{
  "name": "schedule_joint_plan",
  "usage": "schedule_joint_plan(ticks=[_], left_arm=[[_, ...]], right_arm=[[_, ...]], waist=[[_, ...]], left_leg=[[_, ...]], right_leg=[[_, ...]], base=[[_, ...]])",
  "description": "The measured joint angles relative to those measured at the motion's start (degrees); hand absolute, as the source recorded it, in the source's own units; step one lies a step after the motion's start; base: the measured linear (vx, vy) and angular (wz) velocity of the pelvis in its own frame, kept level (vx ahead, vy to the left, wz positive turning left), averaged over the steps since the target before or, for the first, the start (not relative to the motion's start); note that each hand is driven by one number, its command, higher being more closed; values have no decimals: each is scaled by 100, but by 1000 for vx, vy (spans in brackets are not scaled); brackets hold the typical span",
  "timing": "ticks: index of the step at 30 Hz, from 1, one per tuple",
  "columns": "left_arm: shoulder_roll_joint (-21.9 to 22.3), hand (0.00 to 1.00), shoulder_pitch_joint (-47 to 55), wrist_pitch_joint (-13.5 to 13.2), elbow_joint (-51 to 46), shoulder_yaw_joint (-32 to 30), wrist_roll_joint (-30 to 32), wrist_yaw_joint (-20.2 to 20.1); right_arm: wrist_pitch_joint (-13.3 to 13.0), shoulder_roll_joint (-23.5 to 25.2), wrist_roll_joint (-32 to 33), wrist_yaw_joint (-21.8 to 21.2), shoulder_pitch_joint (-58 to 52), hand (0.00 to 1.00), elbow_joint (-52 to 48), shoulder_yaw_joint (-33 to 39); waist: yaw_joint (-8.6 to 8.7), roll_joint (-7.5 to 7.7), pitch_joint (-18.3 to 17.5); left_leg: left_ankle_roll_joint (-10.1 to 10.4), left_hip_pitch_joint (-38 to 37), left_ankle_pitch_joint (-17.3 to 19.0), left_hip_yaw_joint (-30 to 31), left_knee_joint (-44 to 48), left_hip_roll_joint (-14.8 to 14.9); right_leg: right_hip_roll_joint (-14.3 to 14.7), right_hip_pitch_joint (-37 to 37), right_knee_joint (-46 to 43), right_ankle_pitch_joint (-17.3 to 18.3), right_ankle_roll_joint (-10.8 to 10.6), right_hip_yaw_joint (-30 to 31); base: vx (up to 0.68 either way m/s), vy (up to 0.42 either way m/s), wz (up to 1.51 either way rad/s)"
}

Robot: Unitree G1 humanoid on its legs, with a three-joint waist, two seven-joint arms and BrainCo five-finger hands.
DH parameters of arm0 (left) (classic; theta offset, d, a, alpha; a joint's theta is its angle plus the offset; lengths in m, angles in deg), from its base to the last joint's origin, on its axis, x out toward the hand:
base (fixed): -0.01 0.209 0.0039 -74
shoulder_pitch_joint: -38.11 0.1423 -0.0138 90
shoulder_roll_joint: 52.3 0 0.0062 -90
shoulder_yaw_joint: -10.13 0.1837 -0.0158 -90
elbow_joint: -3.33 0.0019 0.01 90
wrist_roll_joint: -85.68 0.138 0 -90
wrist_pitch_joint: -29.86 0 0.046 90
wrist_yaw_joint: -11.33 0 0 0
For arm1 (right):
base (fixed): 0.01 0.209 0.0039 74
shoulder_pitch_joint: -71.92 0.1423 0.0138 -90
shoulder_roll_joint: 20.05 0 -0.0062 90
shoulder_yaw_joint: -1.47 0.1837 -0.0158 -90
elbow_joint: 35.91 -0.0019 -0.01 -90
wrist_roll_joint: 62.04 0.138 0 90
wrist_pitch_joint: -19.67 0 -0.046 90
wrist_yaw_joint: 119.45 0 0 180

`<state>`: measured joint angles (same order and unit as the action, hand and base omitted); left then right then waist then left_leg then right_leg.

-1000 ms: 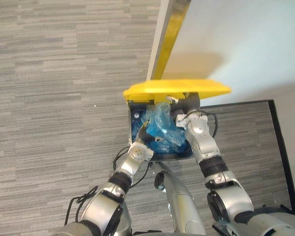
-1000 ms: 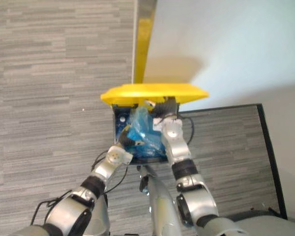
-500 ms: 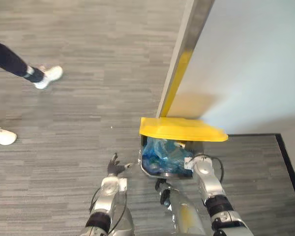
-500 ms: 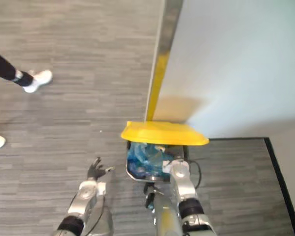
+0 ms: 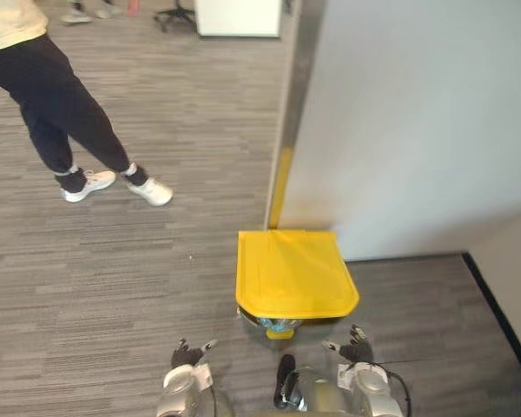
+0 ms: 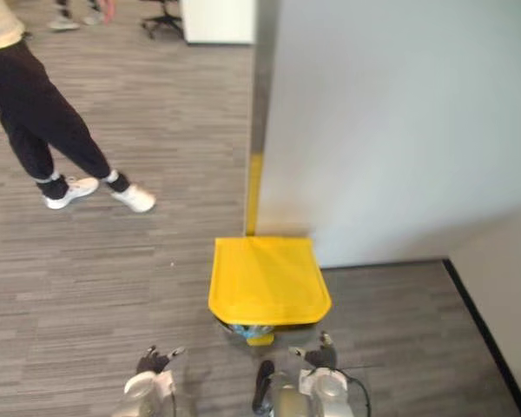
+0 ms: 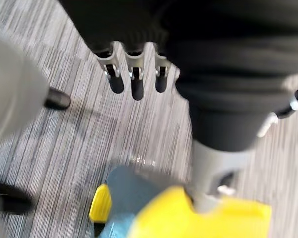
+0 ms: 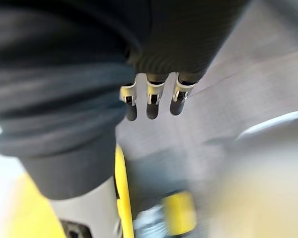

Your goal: Gather rubbish on tea table into small bin, then transfer packed bag to large trash can.

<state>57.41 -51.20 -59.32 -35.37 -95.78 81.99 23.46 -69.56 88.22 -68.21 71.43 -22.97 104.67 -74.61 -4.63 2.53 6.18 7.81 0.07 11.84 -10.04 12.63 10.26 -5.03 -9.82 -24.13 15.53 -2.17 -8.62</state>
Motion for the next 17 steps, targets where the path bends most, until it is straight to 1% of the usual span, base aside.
schedule_joint_plan(ticks=[1,2,3,4,7,11,13,16,17], left_arm=[[22,0,8,5,53,6,-2,-3],[16,0,14,1,57,2,-2,-1],[-4,0,-3,-5,102,13,-2,-6],[-4,0,-3,-5,136,4,-2,-4],[-15,0,4,-3,277,6,5,-5],[-76,0,48,-2,416,7,7,-7],[-99,0,62,-2,472,8,8,-7],[-113,0,58,-6,532,9,7,-8],[-132,0,57,-4,554,12,7,-8]], right_arm=[[-2,-22,-2,23,5,0,29,21],[0,-19,-1,25,11,0,54,32],[4,-19,-1,26,44,0,129,75],[13,-26,-1,25,115,0,238,112],[26,-73,3,27,177,0,337,167],[25,-121,7,26,261,0,556,182],[18,-125,16,22,305,0,688,223],[14,-123,110,23,322,0,734,287],[9,-134,176,22,333,0,780,288]], waist=[[21,-81,-85],[33,-100,-93],[81,-101,-93],[103,-95,-95],[108,-107,-101],[115,-152,-133],[116,-182,-177],[126,-205,-189],[134,-205,-189]], left_leg=[[-87,-7,-59,-59,-141,80],[-105,-26,-85,-58,-214,81],[-56,-75,-205,-53,-394,65],[-27,-126,-316,-53,-531,23],[-12,-142,-432,-41,-673,-57],[-59,-268,-493,-35,-807,-195],[-146,-319,-549,-22,-849,-290],[-171,-361,-565,46,-853,-345],[-208,-393,-589,132,-881,-371]], right_leg=[[148,61,366,-261,17,44],[167,73,422,-305,25,58],[175,101,536,-415,59,54],[170,117,617,-489,55,70],[134,183,817,-656,-13,89],[47,396,1135,-855,-88,101],[-15,573,1398,-992,-136,97],[-52,736,1582,-1068,-172,44],[-65,812,1671,-1107,-165,1]], base=[[-42,7,-38],[-46,3,-17],[-43,14,4],[-43,21,8],[-13,56,8],[42,109,3],[29,88,3],[2,55,15],[4,15,11]])
